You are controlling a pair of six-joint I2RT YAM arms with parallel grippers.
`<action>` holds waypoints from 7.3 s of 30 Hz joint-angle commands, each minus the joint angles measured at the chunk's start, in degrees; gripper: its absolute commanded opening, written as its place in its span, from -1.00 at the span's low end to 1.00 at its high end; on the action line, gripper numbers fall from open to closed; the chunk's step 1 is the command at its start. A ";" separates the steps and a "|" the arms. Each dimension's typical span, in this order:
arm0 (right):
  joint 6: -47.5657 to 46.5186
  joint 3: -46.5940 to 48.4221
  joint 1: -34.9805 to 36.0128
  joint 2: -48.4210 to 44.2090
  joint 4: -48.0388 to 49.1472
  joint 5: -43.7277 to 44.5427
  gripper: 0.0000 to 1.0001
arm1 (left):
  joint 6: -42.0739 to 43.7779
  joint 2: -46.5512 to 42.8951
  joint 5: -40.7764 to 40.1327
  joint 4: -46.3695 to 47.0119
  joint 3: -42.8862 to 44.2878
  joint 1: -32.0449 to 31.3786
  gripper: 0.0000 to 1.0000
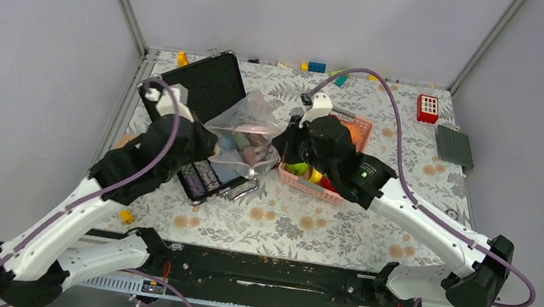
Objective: Place the food in the zip-top bag and seal the zipper
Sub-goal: Open the zipper of the food storage bag at the center of the board, then pick up the fake fruit from the bin, then place the fake fruit in the zipper food storage bag, then pick up the fake fruit from the bin.
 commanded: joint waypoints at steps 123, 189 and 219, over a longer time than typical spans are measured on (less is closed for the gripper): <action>-14.73 -20.36 -13.05 -28.64 35.29 -38.57 -0.78 | -0.19 28.81 35.94 -11.01 22.99 0.23 -1.00; -6.47 -7.60 -13.46 -15.08 -9.08 0.29 0.99 | 4.43 16.38 27.36 -1.01 8.92 -0.64 -1.00; -8.19 8.80 -26.05 29.51 -4.09 8.58 0.82 | 4.08 17.08 25.21 -0.95 8.11 -0.70 -1.00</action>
